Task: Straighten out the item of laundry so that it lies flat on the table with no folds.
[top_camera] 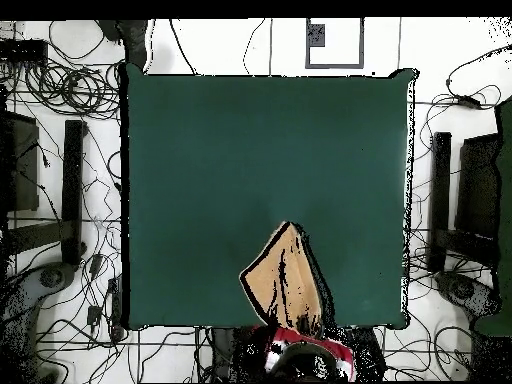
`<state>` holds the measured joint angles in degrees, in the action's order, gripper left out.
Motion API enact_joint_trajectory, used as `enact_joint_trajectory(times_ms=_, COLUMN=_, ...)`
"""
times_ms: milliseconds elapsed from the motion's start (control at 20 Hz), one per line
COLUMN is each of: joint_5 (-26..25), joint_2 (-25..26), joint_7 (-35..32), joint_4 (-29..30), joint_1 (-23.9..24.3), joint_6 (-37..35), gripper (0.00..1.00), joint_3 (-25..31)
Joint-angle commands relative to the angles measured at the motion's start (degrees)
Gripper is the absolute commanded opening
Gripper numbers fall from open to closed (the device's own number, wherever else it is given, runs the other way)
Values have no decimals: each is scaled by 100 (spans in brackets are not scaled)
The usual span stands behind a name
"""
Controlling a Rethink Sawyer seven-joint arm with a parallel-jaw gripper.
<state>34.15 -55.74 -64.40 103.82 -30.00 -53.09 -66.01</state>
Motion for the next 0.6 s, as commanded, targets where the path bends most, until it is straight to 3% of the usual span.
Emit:
enact_joint_trajectory(times_ms=50, joint_5=-359, joint_2=92, joint_7=-1970, joint_4=-264, joint_1=-172, joint_6=-667, gripper=0, joint_3=35)
enact_joint_trajectory(times_ms=600, joint_5=-519, joint_2=271, joint_7=-2694, joint_4=-444, joint_1=-611, joint_6=-904, gripper=0, joint_3=-253)
